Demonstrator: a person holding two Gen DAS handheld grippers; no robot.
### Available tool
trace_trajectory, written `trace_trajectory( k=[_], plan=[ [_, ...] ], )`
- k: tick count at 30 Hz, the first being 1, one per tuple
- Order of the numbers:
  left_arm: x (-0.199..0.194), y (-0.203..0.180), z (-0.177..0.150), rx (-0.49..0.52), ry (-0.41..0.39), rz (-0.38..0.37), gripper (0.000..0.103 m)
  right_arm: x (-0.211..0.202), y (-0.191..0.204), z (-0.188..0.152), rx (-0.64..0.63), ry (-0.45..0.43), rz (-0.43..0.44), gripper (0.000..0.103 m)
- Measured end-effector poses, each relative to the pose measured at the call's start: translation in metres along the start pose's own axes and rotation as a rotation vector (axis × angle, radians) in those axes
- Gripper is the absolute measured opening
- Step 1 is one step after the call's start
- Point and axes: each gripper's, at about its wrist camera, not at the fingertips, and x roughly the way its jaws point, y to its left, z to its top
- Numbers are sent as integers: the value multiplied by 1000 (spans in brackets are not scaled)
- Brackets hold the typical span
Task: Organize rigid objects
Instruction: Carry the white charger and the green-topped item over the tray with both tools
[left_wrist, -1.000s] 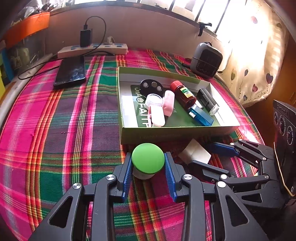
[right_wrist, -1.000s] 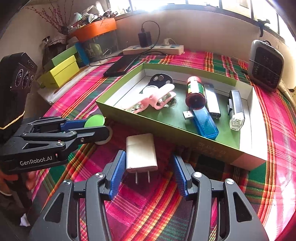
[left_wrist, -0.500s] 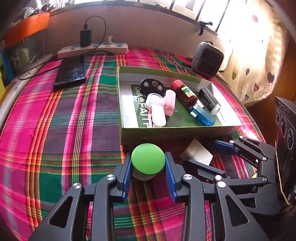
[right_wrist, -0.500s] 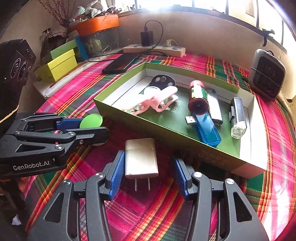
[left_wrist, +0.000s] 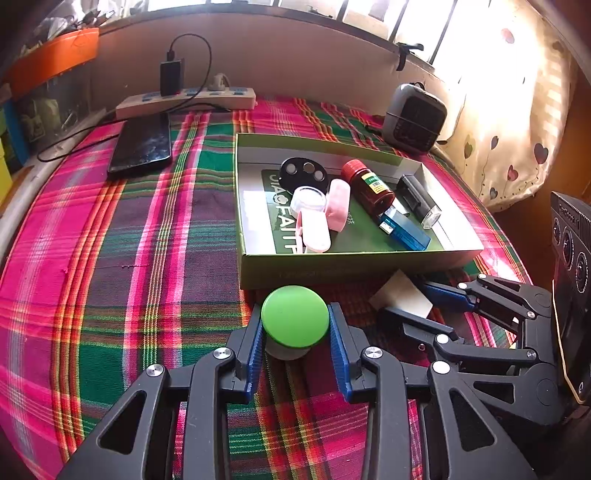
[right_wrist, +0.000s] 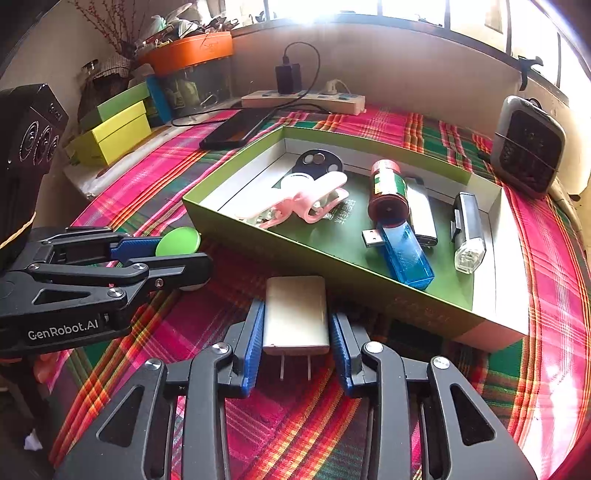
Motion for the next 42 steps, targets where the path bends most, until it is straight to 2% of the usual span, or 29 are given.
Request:
trace_trajectory(
  k=[21,42],
  plan=[
    [-6,3,-2,3,-6,16,31,-3,1,0,10,4,16,35],
    [-42,-9,8,38,-84,34,31,-41,-2,11,20,-71,28,35]
  ],
)
